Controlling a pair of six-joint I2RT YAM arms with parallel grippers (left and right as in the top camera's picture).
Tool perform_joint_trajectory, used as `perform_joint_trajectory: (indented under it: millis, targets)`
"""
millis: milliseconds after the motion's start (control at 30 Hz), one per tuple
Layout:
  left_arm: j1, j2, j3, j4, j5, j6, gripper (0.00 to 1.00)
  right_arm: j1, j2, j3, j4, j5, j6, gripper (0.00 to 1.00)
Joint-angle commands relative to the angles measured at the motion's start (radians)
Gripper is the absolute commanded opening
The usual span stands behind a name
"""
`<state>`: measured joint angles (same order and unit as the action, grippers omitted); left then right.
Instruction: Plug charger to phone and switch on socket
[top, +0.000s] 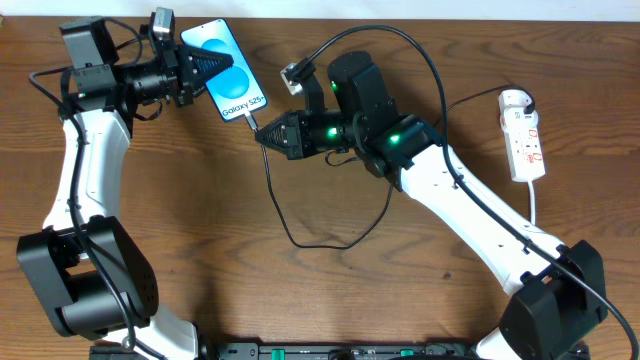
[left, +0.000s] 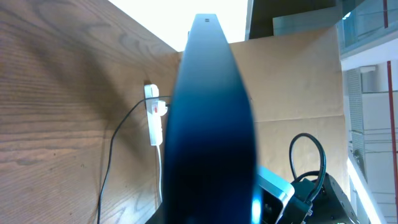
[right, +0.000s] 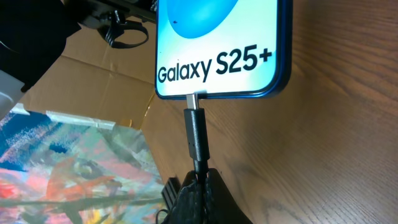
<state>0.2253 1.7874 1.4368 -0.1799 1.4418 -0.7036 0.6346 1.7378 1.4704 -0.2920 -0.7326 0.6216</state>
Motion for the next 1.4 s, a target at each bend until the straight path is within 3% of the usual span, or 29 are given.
perform_joint_trajectory:
  millis: [0,300,1100,1367]
  targets:
    - [0.000,-0.022,0.018,0.007,0.043,-0.010,0.07,0.008,-0.026,0.004,0.005,-0.015,0.021,0.01]
    - [0.000,-0.022,0.019,0.238,0.066,-0.214,0.07,-0.019,-0.026,0.004,0.031,-0.119,0.063,0.01]
    - [0.000,-0.022,0.018,0.250,0.070,-0.234,0.07,-0.056,-0.016,-0.026,0.108,-0.154,0.175,0.01]
    - [0.000,-0.022,0.019,0.250,0.070,-0.234,0.07,-0.071,-0.016,-0.130,0.334,-0.222,0.270,0.01]
